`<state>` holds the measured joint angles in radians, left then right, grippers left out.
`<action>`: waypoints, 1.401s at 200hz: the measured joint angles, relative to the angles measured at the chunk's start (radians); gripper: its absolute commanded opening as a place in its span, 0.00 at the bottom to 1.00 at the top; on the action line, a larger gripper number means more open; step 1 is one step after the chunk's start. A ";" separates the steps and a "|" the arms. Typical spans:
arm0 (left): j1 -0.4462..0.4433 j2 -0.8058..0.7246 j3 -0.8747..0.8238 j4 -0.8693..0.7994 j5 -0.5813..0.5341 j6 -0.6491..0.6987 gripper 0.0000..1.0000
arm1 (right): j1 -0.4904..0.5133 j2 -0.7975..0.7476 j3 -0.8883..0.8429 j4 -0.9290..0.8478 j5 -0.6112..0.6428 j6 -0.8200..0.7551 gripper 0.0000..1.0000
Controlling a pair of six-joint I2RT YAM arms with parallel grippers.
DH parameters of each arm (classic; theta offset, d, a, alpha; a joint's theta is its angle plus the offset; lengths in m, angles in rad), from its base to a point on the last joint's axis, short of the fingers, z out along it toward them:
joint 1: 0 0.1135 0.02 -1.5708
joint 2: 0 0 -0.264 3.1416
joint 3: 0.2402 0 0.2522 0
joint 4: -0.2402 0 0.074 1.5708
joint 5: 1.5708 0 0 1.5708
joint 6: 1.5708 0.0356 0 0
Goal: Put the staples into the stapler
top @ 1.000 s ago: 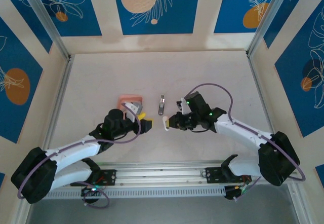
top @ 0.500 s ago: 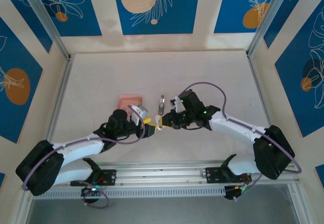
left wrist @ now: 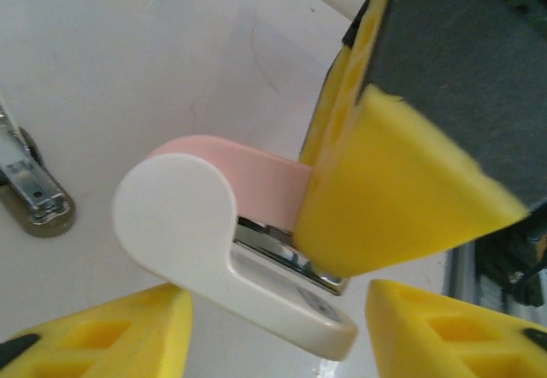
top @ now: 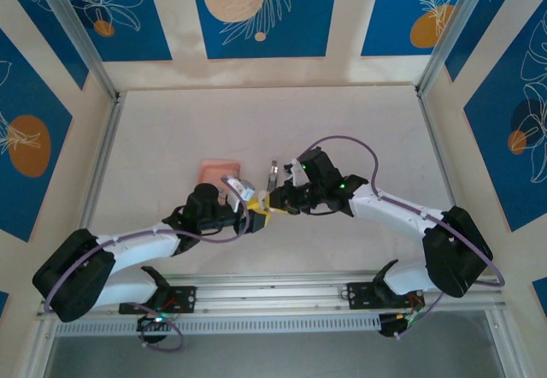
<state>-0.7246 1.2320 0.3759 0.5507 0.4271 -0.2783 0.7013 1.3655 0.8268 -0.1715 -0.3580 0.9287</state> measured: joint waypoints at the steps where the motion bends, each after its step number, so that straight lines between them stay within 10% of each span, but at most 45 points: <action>1: 0.000 0.000 0.000 -0.002 -0.003 0.000 0.49 | 0.000 0.000 0.000 0.000 -0.002 0.000 0.00; 119: -0.004 -0.045 0.064 -0.237 -0.324 0.125 0.50 | 0.033 -0.142 -0.086 -0.063 -0.049 0.017 0.00; 280: 0.000 -0.056 0.234 -0.484 -0.011 0.537 0.68 | -0.060 -0.177 -0.093 -0.181 -0.066 -0.004 0.00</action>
<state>-0.7242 1.1755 0.6098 0.0662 0.4156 0.2584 0.6411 1.1881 0.7338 -0.3527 -0.4240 0.9245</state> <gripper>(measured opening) 0.682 0.194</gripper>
